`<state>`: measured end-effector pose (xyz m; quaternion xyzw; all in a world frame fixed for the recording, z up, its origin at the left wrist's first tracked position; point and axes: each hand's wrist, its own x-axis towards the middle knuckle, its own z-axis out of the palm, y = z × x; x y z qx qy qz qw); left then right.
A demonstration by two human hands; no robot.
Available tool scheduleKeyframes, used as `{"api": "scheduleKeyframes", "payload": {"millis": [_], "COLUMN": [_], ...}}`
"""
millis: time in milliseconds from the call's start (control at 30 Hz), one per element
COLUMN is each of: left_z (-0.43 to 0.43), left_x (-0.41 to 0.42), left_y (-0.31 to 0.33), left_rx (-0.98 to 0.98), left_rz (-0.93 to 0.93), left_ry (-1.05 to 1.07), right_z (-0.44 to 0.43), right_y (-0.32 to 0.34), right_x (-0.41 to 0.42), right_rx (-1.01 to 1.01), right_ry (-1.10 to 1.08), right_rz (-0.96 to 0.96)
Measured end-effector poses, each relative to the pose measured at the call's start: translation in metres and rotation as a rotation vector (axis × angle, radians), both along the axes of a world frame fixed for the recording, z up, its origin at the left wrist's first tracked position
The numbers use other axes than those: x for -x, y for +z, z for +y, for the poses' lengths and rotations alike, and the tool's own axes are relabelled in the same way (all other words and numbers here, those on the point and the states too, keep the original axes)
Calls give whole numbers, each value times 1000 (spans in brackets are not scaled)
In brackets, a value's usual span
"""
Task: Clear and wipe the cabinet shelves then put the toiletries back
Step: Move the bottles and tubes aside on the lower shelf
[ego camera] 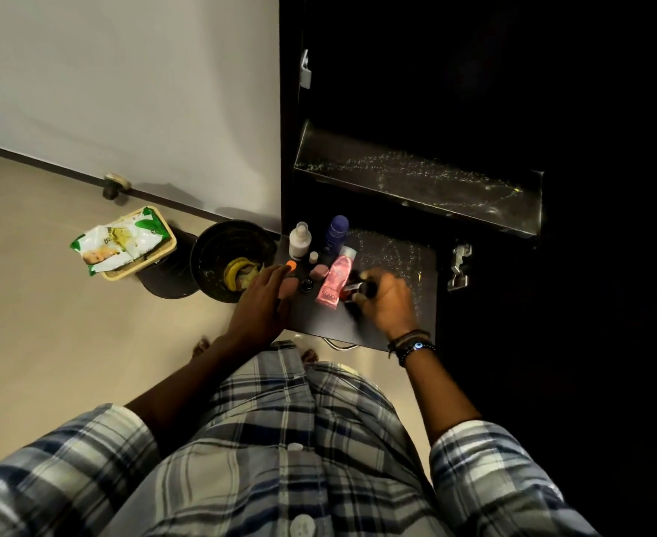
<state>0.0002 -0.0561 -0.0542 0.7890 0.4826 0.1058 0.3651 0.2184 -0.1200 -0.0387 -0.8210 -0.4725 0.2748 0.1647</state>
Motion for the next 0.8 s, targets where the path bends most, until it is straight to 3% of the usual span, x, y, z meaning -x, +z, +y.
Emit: {"api": "scheduleKeyframes", "payload": {"millis": [100, 367, 800], "left_z": [-4, -13, -10], "left_x": [2, 14, 24], "left_y": [2, -1, -10], "left_rx": [13, -1, 31], "left_rz": [-14, 0, 71], "left_ry": [9, -8, 21], "right_z": [3, 6, 4], "right_y": [0, -14, -18], "right_x": [36, 67, 75], "right_rx": [-13, 13, 43], "right_ry": [155, 300, 292], "right_rz": [15, -72, -27]}}
